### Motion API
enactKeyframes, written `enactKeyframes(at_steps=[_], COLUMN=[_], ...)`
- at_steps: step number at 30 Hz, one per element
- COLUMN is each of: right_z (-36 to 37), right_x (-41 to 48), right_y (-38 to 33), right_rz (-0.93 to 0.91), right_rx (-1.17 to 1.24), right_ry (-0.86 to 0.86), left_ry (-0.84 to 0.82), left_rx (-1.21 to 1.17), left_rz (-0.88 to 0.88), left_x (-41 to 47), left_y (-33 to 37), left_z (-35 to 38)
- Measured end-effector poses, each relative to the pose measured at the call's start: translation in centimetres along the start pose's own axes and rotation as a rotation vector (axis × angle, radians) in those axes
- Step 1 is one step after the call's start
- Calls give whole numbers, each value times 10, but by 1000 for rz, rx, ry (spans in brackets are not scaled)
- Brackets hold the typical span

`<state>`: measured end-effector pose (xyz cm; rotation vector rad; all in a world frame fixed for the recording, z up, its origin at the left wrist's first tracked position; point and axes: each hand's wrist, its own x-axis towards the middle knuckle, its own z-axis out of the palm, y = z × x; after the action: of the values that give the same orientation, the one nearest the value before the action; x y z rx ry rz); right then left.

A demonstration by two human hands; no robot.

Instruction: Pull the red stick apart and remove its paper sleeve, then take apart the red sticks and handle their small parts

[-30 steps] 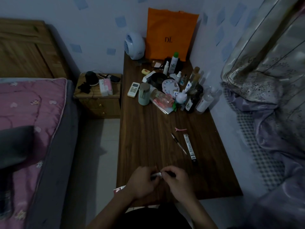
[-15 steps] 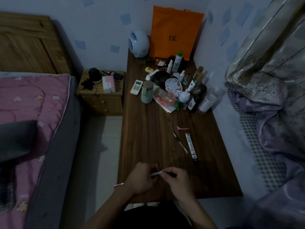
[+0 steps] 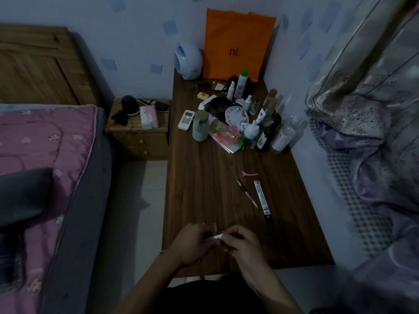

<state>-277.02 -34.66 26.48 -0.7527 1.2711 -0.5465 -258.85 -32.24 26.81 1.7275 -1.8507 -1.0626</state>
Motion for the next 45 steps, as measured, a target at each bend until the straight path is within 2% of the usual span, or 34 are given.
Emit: enactKeyframes(at_steps=[10,16,20,26,32,36,41,45], right_z=[-16,-17,-25,-59,-101,-125,-148,-160], right_x=[5,8,11,25,43,50,58,69], right_y=[-5,2,2,-17,-32,-38,-38,-29], right_rz=[-22,82,72,-15,-52,-39,0,51], right_rx=[192,221,267,347,233,110,-66,-211], right_ry=[164,93,80,272,361,332,282,260], left_ry=[-12,-25,-55,-26,117,137,258,239], left_rx=[-35,-115,-217,-372,-532,-577,-655,-684], left_rz=[-156,-219,-283,-378,-518,-590,-678,-760], left_x=[-7,-8,-6,3,24,45,78,103], left_y=[1,7,9,2,17,32,55,59], left_z=[-1,5,14,38,62,81,101,123])
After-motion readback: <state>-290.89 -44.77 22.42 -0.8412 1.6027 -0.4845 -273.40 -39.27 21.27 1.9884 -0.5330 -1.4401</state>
